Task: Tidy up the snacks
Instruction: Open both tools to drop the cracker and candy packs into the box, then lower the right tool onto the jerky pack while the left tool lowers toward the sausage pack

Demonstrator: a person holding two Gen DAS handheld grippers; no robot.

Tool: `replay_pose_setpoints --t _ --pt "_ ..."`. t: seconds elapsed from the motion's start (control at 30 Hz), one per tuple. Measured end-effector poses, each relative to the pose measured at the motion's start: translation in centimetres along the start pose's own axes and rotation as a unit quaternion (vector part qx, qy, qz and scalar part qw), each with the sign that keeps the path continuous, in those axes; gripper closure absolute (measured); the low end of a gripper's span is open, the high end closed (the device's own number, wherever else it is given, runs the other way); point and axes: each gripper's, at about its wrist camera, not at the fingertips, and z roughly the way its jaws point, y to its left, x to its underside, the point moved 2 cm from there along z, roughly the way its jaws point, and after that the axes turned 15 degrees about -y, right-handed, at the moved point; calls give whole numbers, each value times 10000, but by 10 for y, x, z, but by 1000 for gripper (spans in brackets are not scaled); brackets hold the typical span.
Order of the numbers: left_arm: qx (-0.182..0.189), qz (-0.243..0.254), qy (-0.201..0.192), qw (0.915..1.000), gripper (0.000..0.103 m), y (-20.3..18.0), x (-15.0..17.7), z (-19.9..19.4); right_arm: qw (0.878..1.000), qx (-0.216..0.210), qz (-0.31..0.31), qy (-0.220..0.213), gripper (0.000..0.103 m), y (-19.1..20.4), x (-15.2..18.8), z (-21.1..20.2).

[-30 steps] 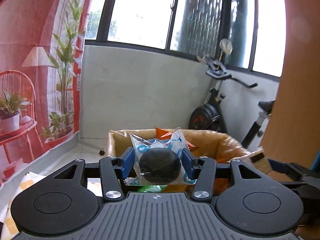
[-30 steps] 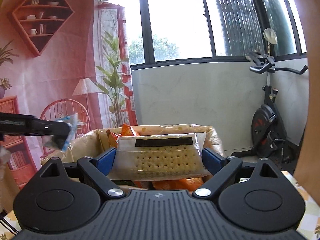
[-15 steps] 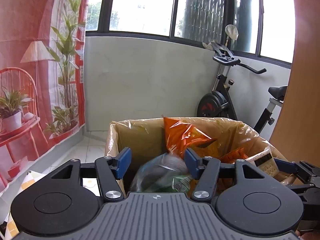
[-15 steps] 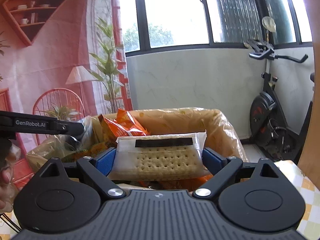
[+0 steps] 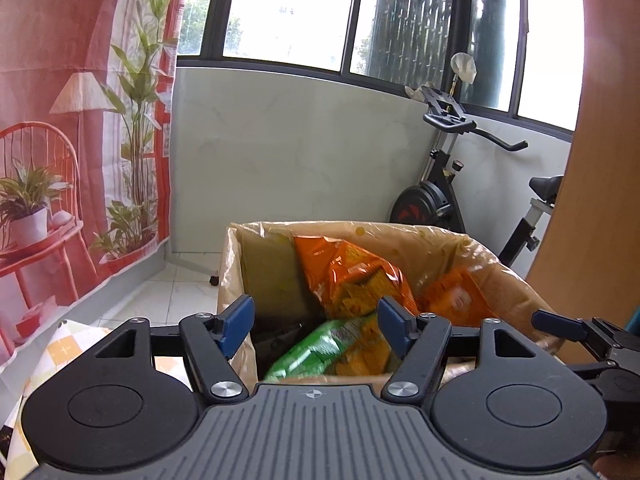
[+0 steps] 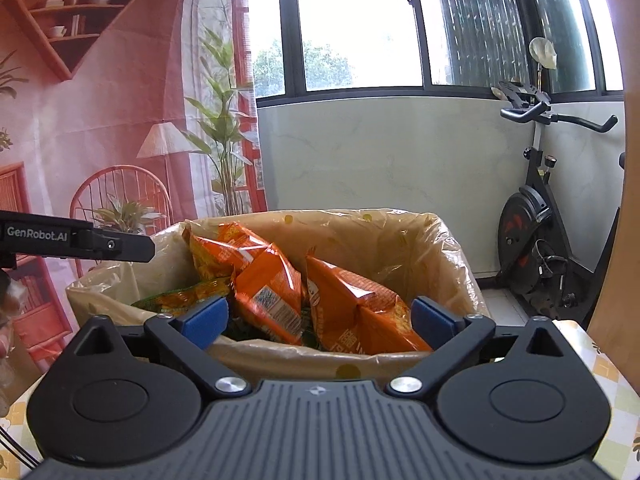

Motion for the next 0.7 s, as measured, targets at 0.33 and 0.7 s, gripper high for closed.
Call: replay_pose_setpoints --t 0.33,0.7 --pt "0 -104 -104 9999 32 -7 16 -41 9995 -40 -57 -323 3 6 2 -38" --pt "-32 -159 -53 9999 32 -7 46 -64 9984 157 -206 -500 4 2 24 -78"
